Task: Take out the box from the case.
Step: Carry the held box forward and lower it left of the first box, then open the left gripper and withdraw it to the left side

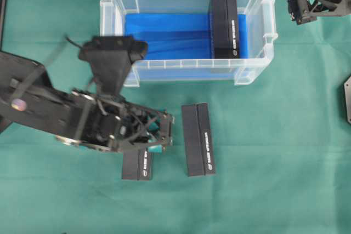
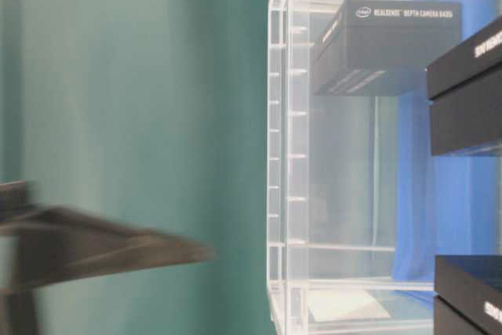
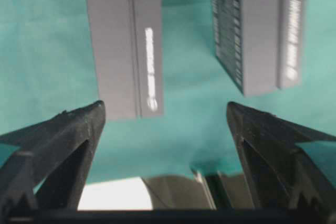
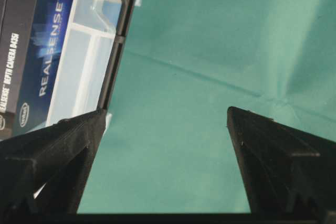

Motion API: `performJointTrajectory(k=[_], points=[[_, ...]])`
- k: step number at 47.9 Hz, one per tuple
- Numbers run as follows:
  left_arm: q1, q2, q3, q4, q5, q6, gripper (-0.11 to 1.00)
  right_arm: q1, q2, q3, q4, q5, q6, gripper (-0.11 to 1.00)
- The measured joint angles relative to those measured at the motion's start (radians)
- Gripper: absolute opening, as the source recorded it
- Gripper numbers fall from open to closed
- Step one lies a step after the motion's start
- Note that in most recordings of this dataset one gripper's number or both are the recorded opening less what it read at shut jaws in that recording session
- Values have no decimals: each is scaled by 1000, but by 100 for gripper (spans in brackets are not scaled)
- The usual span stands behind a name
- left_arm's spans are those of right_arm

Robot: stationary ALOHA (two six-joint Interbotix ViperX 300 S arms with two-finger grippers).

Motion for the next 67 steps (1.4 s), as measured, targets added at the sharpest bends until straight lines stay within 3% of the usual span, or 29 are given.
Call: performJointTrajectory(k=[10, 22, 54, 67], points=[[0, -15, -120, 3, 127, 26, 98, 0, 0, 0, 0, -2, 0, 93], [3, -17, -117, 5, 152, 48, 98, 0, 0, 0, 0, -3, 0, 93], [-63, -276, 229, 5, 158, 41, 98, -2, 0, 0, 0, 3, 2, 93], [-61, -360, 310, 5, 158, 17, 98, 0, 0, 0, 0, 12, 2, 93]])
